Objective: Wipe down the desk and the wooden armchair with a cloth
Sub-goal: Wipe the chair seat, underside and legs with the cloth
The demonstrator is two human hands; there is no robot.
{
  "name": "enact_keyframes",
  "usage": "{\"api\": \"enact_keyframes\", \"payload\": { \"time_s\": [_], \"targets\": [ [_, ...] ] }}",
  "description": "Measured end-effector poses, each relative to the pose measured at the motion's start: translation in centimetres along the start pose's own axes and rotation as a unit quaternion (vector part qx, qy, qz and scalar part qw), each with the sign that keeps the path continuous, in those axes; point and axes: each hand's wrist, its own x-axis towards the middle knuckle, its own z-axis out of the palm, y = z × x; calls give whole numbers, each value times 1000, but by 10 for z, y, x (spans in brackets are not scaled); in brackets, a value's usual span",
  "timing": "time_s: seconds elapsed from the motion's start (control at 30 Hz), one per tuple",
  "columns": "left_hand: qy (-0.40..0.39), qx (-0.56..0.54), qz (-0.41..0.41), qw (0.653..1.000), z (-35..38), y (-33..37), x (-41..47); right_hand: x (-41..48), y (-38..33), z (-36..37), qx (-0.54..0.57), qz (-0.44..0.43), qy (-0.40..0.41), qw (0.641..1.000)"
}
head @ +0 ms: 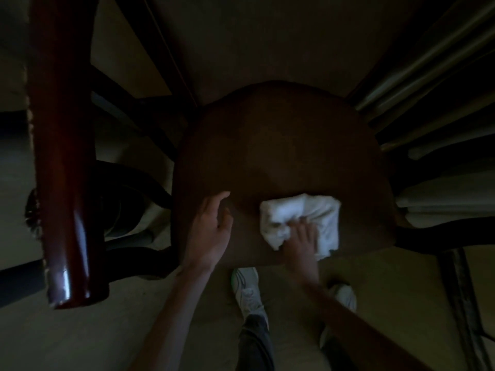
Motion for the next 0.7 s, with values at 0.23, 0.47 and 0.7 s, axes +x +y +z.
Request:
{"api": "enact_keyframes", "payload": {
  "time_s": [0.23,0.47,0.7],
  "targets": [
    [23,-103,-97,990,-16,-24,-19,-30,-69,-23,336,25,-173,926],
    [-30,-299,-151,942,-15,26,-38,2,-34,-127,627,228,-207,715],
    [-116,-361,-125,917,-34,106,-45,20,-15,-214,740,178,-218,611]
  ]
}}
